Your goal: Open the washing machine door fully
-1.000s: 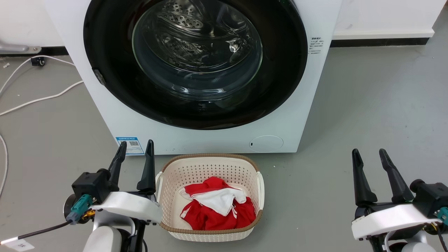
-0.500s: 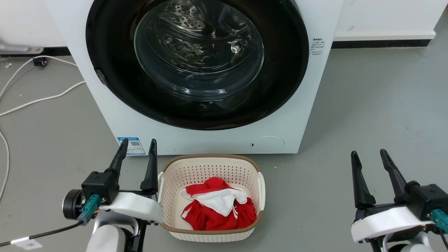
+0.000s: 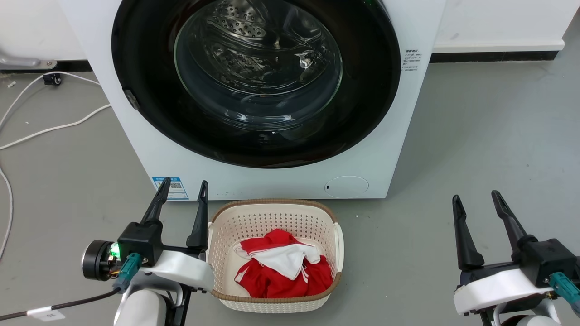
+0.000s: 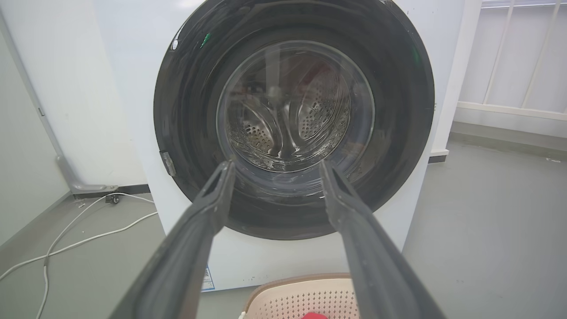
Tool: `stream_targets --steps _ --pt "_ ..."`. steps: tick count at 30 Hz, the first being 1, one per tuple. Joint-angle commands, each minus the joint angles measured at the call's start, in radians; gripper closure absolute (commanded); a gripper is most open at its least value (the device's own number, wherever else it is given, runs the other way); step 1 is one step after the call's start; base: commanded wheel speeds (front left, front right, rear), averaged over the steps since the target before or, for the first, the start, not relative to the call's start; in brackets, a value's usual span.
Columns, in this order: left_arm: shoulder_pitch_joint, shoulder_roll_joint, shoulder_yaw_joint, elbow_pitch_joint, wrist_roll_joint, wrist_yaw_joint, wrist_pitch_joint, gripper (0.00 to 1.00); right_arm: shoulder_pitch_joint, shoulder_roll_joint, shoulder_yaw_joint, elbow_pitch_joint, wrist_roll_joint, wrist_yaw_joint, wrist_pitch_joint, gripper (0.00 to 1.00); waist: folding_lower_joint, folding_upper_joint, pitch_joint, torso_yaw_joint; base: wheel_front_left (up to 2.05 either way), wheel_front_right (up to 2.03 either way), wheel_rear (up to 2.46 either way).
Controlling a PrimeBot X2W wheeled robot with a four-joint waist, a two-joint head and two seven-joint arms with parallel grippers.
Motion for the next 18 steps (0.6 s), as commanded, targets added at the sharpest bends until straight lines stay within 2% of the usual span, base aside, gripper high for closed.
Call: stream_targets --steps 1,18 --pt "-0.013 0.003 -0.001 0.002 0.017 0.006 -0.006 0.00 0.011 0.004 0.000 -0.006 -0.016 0.000 -0.006 0.00 0.0000 0.0000 0.000 0.000 0.00 0.00 0.00" --pt "-0.016 -0.002 0.013 0.009 0.032 0.006 -0.011 0.00 0.003 0.004 -0.004 0.009 0.000 0.000 -0.012 0.00 0.0000 0.0000 0.008 0.004 0.00 0.00 0.00"
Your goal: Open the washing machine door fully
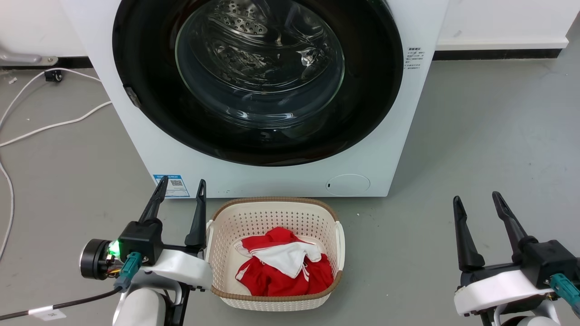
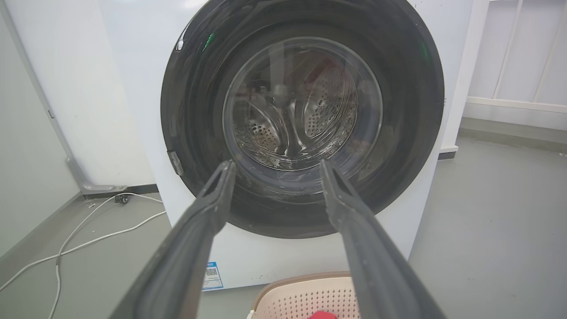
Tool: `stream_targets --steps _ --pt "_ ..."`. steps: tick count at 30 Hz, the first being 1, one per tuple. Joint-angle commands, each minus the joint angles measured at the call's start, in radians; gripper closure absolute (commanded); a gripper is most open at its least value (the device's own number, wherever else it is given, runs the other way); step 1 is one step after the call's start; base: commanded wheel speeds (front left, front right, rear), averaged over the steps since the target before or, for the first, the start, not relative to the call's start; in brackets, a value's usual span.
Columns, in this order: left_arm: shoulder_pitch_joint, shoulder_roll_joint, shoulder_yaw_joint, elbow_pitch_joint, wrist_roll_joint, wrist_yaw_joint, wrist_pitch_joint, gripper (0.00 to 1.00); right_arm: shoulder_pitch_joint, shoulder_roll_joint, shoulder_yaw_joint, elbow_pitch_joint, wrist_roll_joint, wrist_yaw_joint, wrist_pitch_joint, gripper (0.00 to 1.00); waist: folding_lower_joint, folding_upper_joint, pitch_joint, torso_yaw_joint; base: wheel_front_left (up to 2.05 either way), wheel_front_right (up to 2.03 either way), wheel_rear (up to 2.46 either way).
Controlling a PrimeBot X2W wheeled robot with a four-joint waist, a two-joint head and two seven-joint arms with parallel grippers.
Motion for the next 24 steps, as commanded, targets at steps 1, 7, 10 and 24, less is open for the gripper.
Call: stream_targets --steps 1,7,10,24 --pt "-0.009 0.000 0.004 0.001 0.003 0.002 -0.005 0.00 0.002 0.004 0.001 0.005 0.019 0.000 -0.003 0.00 0.0000 0.0000 -0.001 0.001 0.00 0.00 0.00" --pt "-0.003 -0.001 0.005 0.002 0.005 0.003 -0.005 0.00 0.002 0.004 0.003 0.009 0.036 0.000 0.004 1.00 0.0000 0.0000 -0.004 0.002 0.00 0.00 0.00" --pt "-0.001 -0.002 0.006 0.003 0.006 0.003 -0.005 0.00 0.002 0.004 0.001 0.012 0.054 0.000 0.007 1.00 0.0000 0.0000 -0.004 0.001 0.00 0.00 0.00" --pt "0.004 -0.007 0.006 0.007 0.005 0.002 -0.004 0.00 -0.018 0.004 -0.030 0.095 0.607 0.000 0.023 1.00 0.0000 0.0000 -0.007 0.002 0.00 0.00 0.00"
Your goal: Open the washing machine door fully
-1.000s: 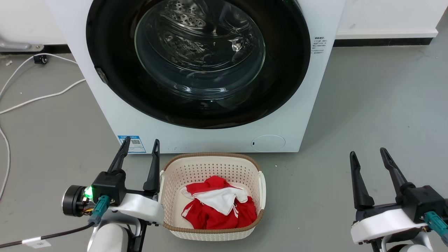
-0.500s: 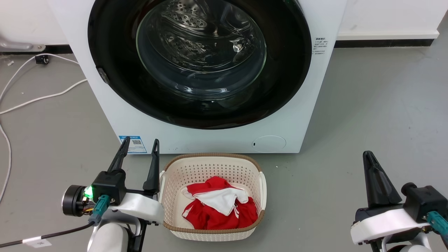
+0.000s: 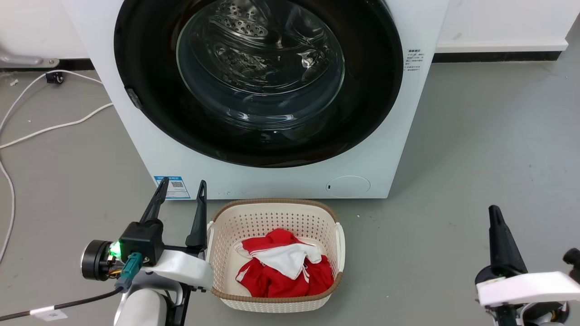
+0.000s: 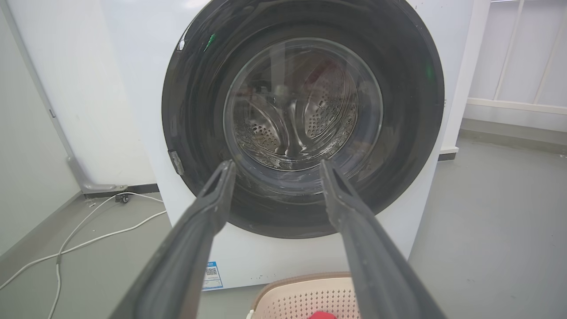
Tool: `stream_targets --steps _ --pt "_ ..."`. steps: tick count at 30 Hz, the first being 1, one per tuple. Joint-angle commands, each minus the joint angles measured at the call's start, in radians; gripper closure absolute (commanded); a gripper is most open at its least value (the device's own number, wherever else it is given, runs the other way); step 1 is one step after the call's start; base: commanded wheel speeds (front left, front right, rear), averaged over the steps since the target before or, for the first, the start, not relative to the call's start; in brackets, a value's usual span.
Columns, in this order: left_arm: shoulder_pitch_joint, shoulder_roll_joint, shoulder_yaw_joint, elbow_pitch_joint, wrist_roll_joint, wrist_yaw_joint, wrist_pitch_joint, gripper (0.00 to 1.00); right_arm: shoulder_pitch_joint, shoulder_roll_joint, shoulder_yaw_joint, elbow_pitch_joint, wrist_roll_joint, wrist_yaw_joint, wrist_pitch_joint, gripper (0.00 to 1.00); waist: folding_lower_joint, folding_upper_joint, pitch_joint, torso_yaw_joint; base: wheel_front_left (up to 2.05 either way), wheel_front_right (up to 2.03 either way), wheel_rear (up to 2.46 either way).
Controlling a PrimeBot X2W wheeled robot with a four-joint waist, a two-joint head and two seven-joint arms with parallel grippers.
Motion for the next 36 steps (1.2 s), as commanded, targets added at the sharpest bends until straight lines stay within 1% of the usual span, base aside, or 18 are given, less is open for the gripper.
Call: stream_targets --steps 1,3,7,10,12,15,17,18,23,30,36 --pt "0.005 -0.002 0.000 0.001 0.001 0.001 -0.003 0.00 -0.020 0.003 0.000 0.010 0.089 0.000 -0.005 1.00 0.0000 -0.0001 0.000 0.000 0.00 0.00 0.00" --pt "0.006 -0.003 -0.001 0.002 -0.001 -0.001 -0.003 0.00 -0.025 0.003 0.000 0.026 0.212 0.000 -0.004 1.00 0.0000 -0.0001 0.000 0.001 0.00 0.00 0.00" --pt "0.003 -0.005 -0.002 -0.001 -0.003 -0.002 -0.003 0.00 -0.049 0.003 -0.001 0.048 0.506 0.000 0.004 1.00 0.0000 -0.0001 0.006 0.002 0.00 0.00 0.00" --pt "-0.005 -0.007 0.001 -0.007 -0.007 -0.002 -0.003 0.00 -0.080 0.003 -0.018 0.065 0.677 0.000 0.015 1.00 0.0000 -0.0001 0.017 0.002 0.00 0.00 0.00" --pt "-0.008 -0.009 0.002 -0.013 -0.008 0.001 -0.003 0.00 -0.107 0.003 -0.034 0.081 0.780 0.000 0.030 1.00 0.0000 -0.0001 0.027 0.000 0.00 0.00 0.00" --pt "-0.019 -0.011 0.004 -0.021 -0.011 0.002 -0.003 0.00 -0.168 0.002 -0.077 0.123 0.903 0.000 0.070 1.00 0.0000 -0.0001 0.048 -0.001 0.00 0.00 0.00" --pt "-0.027 -0.012 0.006 -0.025 -0.014 0.002 -0.003 0.00 -0.218 -0.011 -0.106 0.165 0.965 0.000 0.102 1.00 0.0000 -0.0001 0.064 0.001 0.00 0.00 0.00" --pt "-0.041 -0.014 0.006 -0.035 -0.016 -0.001 -0.003 0.00 -0.307 -0.048 -0.139 0.236 1.031 0.000 0.145 1.00 0.0000 -0.0001 0.087 0.007 0.00 0.00 0.00" --pt "-0.060 -0.018 0.001 -0.058 -0.020 -0.003 -0.003 0.00 -0.466 -0.131 -0.143 0.365 1.085 0.000 0.218 1.00 0.0000 -0.0001 0.128 0.021 0.00 0.00 0.00" --pt "-0.097 -0.024 -0.009 -0.095 -0.026 -0.006 -0.003 0.00 -0.702 -0.230 -0.082 0.538 1.083 0.000 0.300 1.00 0.0000 -0.0001 0.200 0.047 0.00 0.00 0.00" --pt "-0.125 -0.028 -0.020 -0.138 -0.034 -0.008 -0.003 0.00 -0.897 -0.275 -0.007 0.664 1.064 0.000 0.376 1.00 0.0000 -0.0001 0.261 0.071 0.00 0.00 0.00"
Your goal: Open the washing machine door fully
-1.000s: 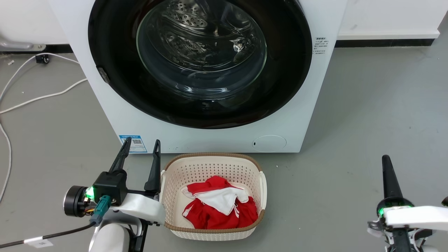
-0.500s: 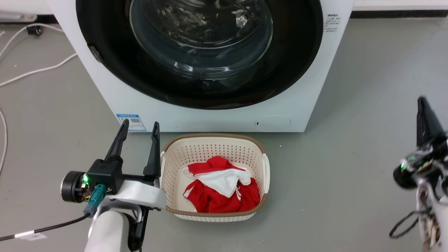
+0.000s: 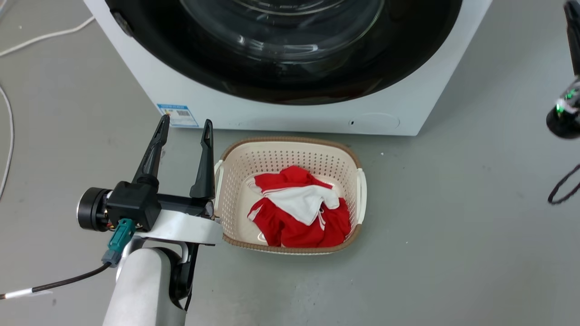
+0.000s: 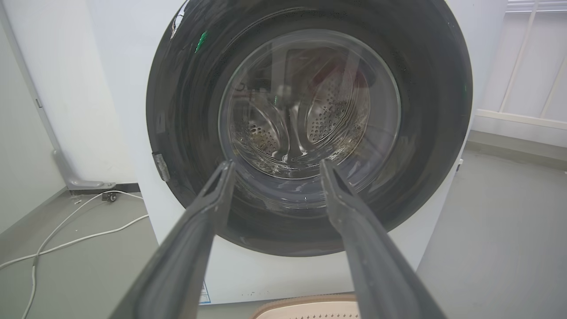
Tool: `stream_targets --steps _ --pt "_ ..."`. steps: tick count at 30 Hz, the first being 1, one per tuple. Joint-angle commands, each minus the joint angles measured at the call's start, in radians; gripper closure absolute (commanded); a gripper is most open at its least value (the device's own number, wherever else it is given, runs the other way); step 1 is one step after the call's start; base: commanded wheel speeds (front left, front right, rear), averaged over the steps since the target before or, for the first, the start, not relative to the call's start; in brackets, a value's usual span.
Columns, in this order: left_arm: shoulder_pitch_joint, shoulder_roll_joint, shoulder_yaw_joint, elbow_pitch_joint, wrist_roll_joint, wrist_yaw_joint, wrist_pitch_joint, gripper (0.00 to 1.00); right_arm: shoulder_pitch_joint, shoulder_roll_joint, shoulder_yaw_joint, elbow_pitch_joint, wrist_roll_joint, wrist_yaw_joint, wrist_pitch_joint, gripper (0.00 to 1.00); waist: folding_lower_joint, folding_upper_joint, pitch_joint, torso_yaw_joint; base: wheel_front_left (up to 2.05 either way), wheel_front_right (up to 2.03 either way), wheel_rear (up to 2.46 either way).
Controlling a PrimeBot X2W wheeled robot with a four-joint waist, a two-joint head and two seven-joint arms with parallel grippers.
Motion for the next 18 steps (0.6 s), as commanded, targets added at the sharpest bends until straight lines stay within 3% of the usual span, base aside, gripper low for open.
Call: stream_targets --steps 1,18 --pt "-0.013 -0.001 -0.004 -0.011 -0.003 -0.002 -0.002 0.00 -0.054 -0.015 0.028 0.036 -0.018 0.000 0.026 1.00 -0.0001 0.0000 0.031 0.018 0.00 0.00 0.00" --pt "-0.076 -0.006 -0.038 -0.049 -0.021 0.014 -0.003 0.00 -0.438 -0.018 0.189 0.310 -0.152 0.000 0.095 1.00 -0.0001 0.0000 0.174 0.070 0.00 0.00 0.00"
